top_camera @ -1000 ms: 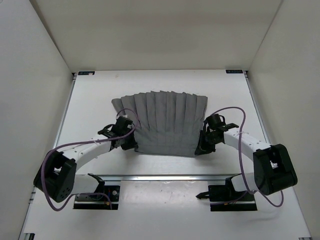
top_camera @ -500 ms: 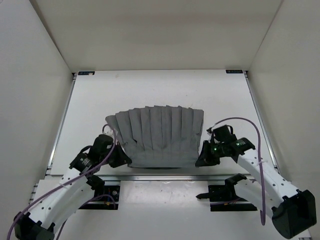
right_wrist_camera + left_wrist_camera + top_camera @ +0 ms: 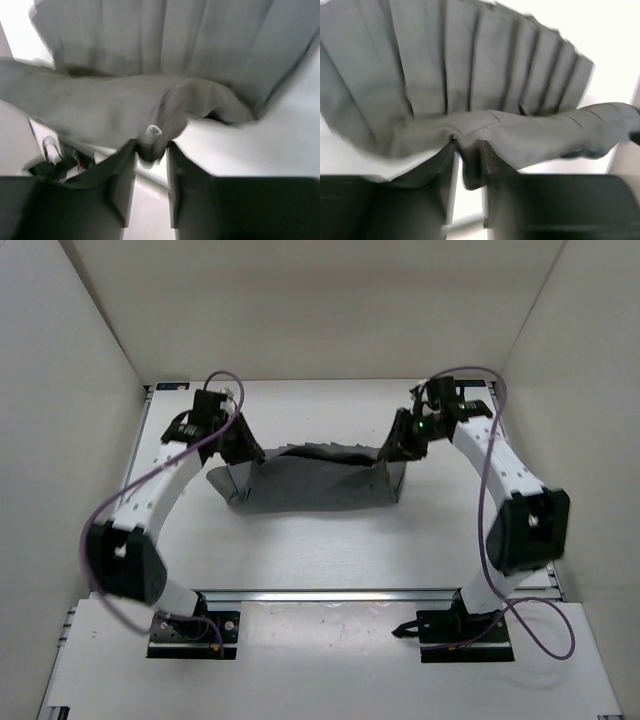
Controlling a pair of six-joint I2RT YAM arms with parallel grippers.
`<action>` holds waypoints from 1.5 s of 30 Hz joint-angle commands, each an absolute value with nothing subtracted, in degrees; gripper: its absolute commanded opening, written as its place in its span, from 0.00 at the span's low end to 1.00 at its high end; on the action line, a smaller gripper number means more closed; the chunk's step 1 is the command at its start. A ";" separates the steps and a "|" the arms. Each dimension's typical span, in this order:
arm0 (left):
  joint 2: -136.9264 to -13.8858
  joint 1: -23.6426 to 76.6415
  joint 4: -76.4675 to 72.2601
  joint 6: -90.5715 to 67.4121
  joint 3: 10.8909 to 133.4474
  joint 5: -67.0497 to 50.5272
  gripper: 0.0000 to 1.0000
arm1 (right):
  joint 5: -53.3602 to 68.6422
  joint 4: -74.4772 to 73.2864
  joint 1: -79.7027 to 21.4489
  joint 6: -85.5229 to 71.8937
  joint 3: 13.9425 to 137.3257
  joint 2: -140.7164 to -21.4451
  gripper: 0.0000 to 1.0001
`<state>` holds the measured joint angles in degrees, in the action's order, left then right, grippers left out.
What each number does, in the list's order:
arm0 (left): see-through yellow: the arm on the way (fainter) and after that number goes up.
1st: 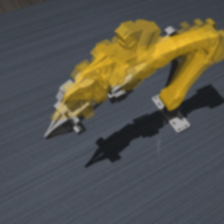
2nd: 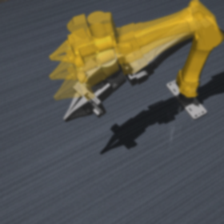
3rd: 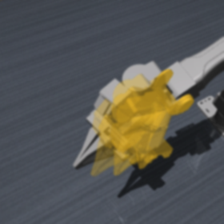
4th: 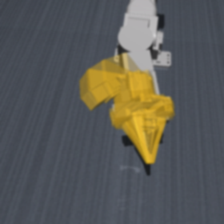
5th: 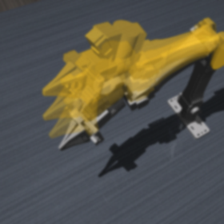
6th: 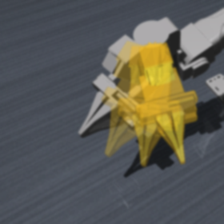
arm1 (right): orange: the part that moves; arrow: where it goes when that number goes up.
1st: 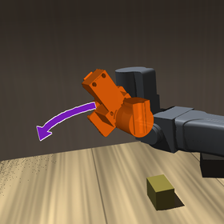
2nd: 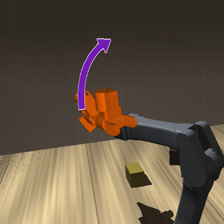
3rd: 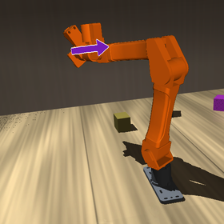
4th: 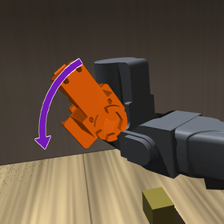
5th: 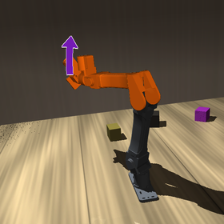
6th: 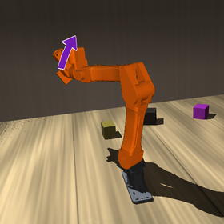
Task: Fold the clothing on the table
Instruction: Fold the skirt
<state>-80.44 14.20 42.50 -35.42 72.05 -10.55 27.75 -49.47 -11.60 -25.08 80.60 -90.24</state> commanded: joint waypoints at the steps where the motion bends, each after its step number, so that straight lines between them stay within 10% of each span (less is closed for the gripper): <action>1: -93.12 10.37 39.82 -33.39 76.81 -10.10 0.47 | 25.41 -46.41 -10.46 -21.10 91.28 -102.53 0.37; 6: -97.29 8.35 31.74 -35.77 73.57 -13.01 0.69 | 20.74 -44.83 -8.70 -20.92 92.93 -106.26 0.50; 22: -92.18 7.73 27.60 -36.91 54.14 -3.61 0.78 | 19.42 -27.26 -8.00 -28.21 71.28 -108.27 0.51; 25: -97.18 9.14 27.60 -36.74 56.59 -1.85 0.70 | 22.49 -26.19 -8.08 -28.57 72.77 -111.96 0.36; 27: -99.91 10.54 27.69 -36.65 58.18 -1.76 0.31 | 25.38 -26.45 -7.48 -28.04 73.21 -113.11 0.07; 30: -102.39 13.69 28.39 -37.26 61.08 -2.37 0.00 | 24.09 -29.43 -4.76 -25.14 71.55 -110.93 0.01; 38: -104.94 25.75 21.90 -45.52 62.75 -6.50 0.06 | 11.18 -41.38 4.93 -18.11 71.09 -95.90 0.00; 45: -107.32 27.33 20.66 -47.99 64.16 -8.87 0.14 | 10.72 -43.60 -15.36 -19.51 85.14 -98.51 0.00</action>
<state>-106.63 27.51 21.21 -46.24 63.59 -8.45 9.76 -43.55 -6.35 -19.68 79.81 -97.34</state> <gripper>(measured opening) 0.145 0.009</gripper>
